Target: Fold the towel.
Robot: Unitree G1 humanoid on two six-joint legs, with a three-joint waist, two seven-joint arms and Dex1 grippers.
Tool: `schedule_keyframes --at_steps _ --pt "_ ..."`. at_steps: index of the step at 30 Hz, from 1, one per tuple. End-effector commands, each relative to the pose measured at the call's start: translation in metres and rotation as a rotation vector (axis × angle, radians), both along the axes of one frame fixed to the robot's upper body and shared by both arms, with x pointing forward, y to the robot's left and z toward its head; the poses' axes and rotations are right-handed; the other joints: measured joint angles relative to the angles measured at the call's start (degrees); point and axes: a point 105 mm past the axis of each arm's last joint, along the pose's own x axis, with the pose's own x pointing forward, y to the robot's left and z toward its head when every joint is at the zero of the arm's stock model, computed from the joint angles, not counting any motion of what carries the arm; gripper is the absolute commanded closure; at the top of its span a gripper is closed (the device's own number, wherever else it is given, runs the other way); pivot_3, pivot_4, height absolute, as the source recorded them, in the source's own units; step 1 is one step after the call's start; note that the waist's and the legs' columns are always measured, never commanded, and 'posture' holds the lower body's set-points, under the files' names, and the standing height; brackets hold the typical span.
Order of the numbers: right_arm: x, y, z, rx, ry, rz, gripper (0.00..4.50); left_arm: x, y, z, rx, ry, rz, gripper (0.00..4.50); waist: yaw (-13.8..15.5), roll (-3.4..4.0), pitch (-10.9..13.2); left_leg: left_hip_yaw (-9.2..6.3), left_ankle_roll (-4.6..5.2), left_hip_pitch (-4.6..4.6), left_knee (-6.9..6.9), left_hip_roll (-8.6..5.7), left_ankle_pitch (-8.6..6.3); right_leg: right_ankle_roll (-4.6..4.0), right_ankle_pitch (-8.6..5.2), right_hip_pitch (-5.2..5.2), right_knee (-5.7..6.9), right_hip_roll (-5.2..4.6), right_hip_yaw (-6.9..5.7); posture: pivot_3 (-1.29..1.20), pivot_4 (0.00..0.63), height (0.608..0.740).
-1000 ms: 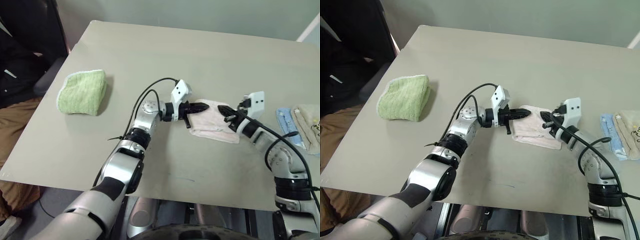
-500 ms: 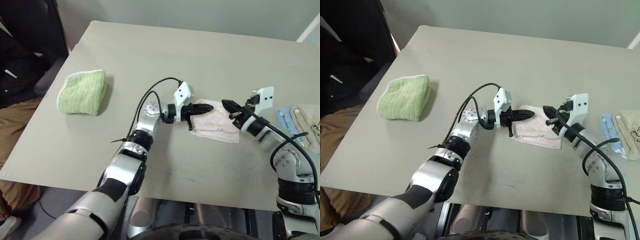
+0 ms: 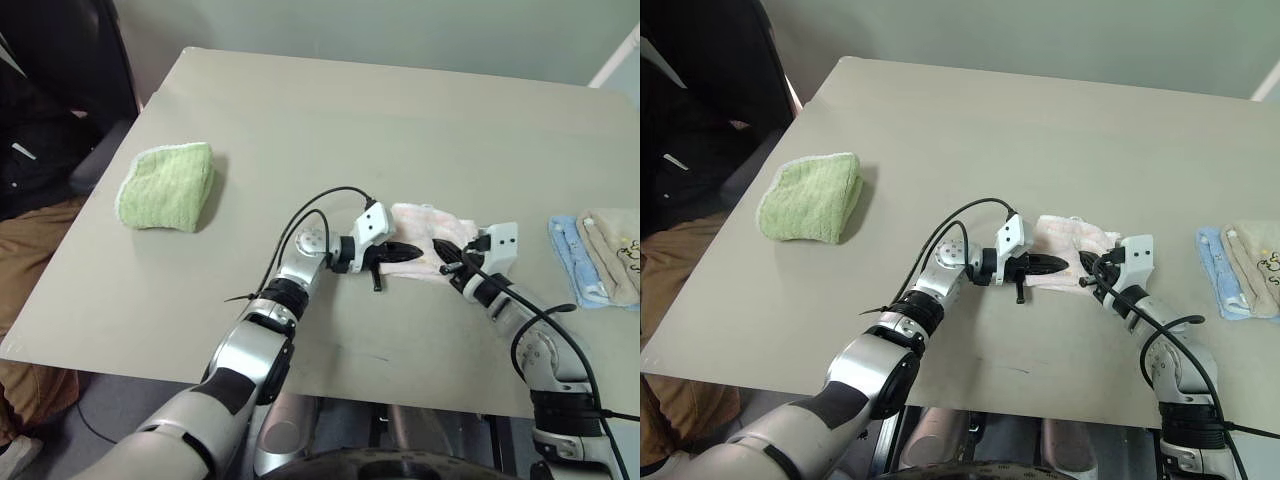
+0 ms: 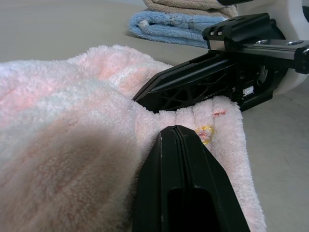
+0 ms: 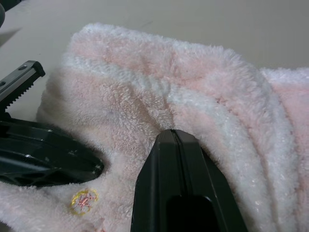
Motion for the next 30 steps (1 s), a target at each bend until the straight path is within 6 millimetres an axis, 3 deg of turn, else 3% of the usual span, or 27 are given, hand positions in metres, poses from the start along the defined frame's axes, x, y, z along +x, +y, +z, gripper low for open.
schedule_keyframes --at_steps 1,2,5,8,14,16,18,24,30 --pt "0.002 -0.007 0.018 0.033 -0.057 0.008 4.50 0.001 -0.001 0.013 -0.065 -0.023 -0.010 4.47 0.00 0.00 0.00 0.00 0.01 0.00 0.00 0.00 0.01 -0.01 0.03 0.00 0.01 0.00 0.00 0.00 0.150 0.740" --pt "0.001 -0.007 0.022 0.040 -0.071 0.017 4.50 0.002 -0.001 0.016 -0.078 -0.028 -0.009 4.47 0.01 0.01 0.00 0.00 0.02 -0.02 0.00 0.00 0.01 -0.08 0.10 -0.02 0.01 0.00 0.00 0.00 0.150 0.740" --pt "-0.004 -0.008 0.049 0.119 -0.130 0.049 3.96 0.003 0.003 0.035 -0.154 0.014 -0.035 4.50 0.01 0.02 0.02 0.02 0.08 -0.11 0.00 -0.01 0.04 -0.39 0.33 -0.11 0.01 0.00 0.00 0.00 0.150 0.740" --pt "-0.014 -0.007 0.072 0.160 -0.171 0.114 2.95 0.001 0.012 0.056 -0.229 0.074 -0.083 3.55 0.02 0.03 0.01 0.04 0.31 -0.53 0.00 -0.01 0.25 -0.21 0.45 -0.47 0.02 0.02 -0.02 0.00 0.150 0.740" --pt "-0.020 -0.020 0.095 0.139 -0.171 0.155 0.79 -0.007 0.037 0.084 -0.272 0.121 -0.116 1.41 -0.06 0.03 0.02 0.04 0.09 -0.55 -0.02 0.02 0.34 -0.15 0.41 -0.52 0.00 0.03 -0.03 0.00 0.150 0.740" --pt "-0.019 -0.026 0.097 0.116 -0.155 0.158 0.09 -0.006 0.046 0.085 -0.254 0.142 -0.086 0.70 -0.07 0.03 0.02 0.04 0.05 -0.57 -0.02 0.02 0.37 -0.15 0.41 -0.55 0.01 0.02 -0.02 0.00 0.150 0.740" --pt "-0.018 -0.032 0.098 0.099 -0.138 0.159 0.00 0.002 0.054 0.077 -0.204 0.159 0.011 0.04 -0.03 0.03 0.02 0.03 0.04 -0.54 -0.02 0.03 0.38 -0.18 0.41 -0.52 0.01 0.02 -0.03 0.00 0.150 0.740" --pt "-0.018 -0.047 0.089 0.055 -0.017 0.157 0.00 0.017 0.078 0.064 -0.177 0.436 0.239 0.04 -0.06 0.03 0.02 0.04 0.21 -0.53 -0.03 0.02 0.38 -0.37 0.39 -0.52 0.03 0.00 -0.03 0.00 0.150 0.740" --pt "-0.025 -0.054 0.086 0.037 0.064 0.209 0.00 0.017 0.086 0.048 -0.086 0.680 0.365 0.04 -0.03 0.03 0.02 0.05 0.17 -0.51 -0.07 0.01 0.47 -0.59 0.30 -0.50 0.03 -0.01 -0.02 0.00 0.150 0.740"
